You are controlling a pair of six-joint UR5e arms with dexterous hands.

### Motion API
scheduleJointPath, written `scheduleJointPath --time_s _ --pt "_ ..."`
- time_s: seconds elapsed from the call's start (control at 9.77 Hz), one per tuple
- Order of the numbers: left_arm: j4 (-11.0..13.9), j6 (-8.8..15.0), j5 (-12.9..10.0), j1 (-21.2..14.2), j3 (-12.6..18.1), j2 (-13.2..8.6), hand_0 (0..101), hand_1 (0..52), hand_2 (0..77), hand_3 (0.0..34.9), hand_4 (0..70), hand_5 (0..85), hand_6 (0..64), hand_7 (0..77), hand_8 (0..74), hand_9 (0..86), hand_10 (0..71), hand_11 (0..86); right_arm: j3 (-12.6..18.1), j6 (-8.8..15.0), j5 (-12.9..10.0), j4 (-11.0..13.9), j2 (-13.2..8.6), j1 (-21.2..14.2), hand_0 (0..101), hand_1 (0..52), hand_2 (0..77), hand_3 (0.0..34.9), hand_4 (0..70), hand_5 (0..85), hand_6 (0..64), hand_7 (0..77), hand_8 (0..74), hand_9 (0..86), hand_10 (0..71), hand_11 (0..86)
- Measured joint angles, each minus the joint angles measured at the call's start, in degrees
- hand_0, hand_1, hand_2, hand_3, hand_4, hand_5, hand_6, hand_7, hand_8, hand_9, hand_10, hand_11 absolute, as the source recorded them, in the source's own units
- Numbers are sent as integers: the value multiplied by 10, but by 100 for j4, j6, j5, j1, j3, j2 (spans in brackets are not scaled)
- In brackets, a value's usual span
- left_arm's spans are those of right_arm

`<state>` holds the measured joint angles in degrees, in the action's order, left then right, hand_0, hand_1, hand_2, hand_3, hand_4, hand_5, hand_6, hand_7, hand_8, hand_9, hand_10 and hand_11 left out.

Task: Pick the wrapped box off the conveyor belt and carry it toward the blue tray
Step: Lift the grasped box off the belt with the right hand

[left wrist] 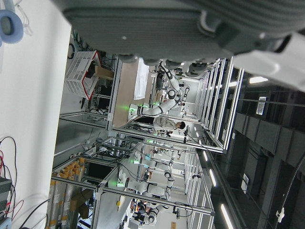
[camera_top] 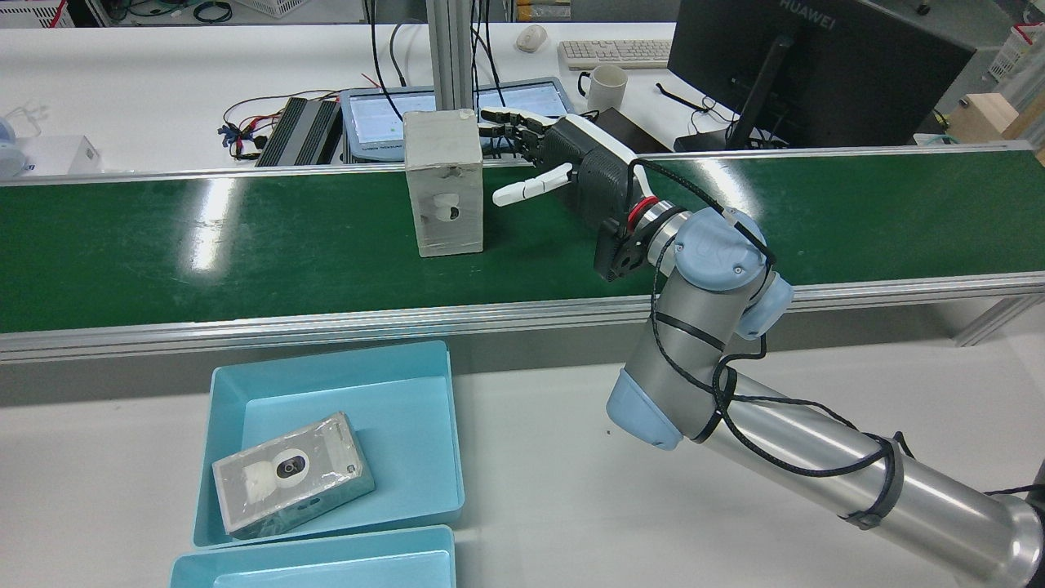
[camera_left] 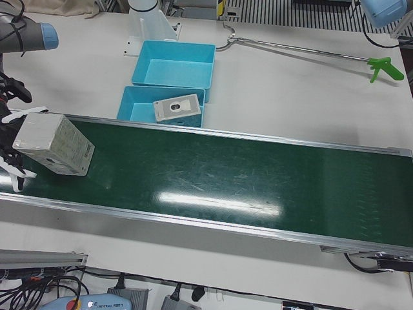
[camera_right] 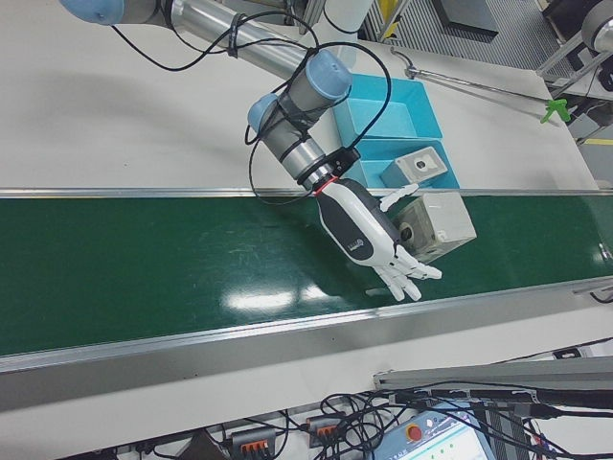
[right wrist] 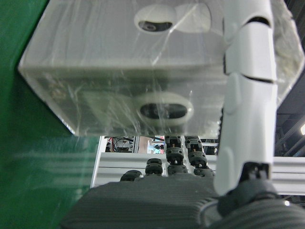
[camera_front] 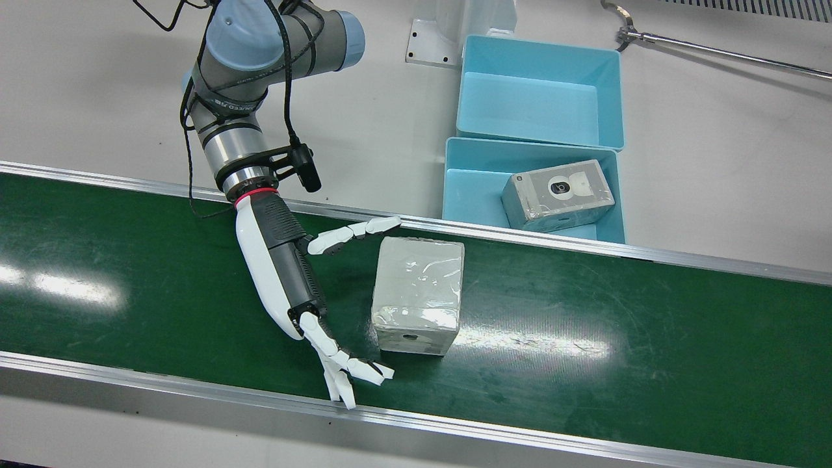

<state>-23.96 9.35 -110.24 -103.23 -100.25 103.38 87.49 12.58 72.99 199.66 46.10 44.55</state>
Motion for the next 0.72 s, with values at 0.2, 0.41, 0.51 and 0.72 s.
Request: scheduleJointPath --time_s 0.2,0.41,0.51,0.72 --pt "0 0 0 0 0 0 0 0 11 0 0 11 5 5 5 0 0 5 -121 39 -142 -4 -138 -166 475 131 98 0 109 136 65 202 38 44 0 11" --pt "0 0 0 0 0 0 0 0 11 0 0 11 5 5 5 5 0 5 -177 122 -257 -6 -254 -290 556 256 196 0 207 240 153 316 71 98 0 11" --pt "0 0 0 0 0 0 0 0 11 0 0 11 5 5 5 5 0 5 -196 142 -330 -6 -281 -315 556 256 196 0 207 240 153 316 142 175 49 11" --pt "0 0 0 0 0 0 0 0 11 0 0 11 5 5 5 0 0 5 -192 147 -450 -1 -280 -331 548 125 284 0 267 300 240 387 305 338 131 11"
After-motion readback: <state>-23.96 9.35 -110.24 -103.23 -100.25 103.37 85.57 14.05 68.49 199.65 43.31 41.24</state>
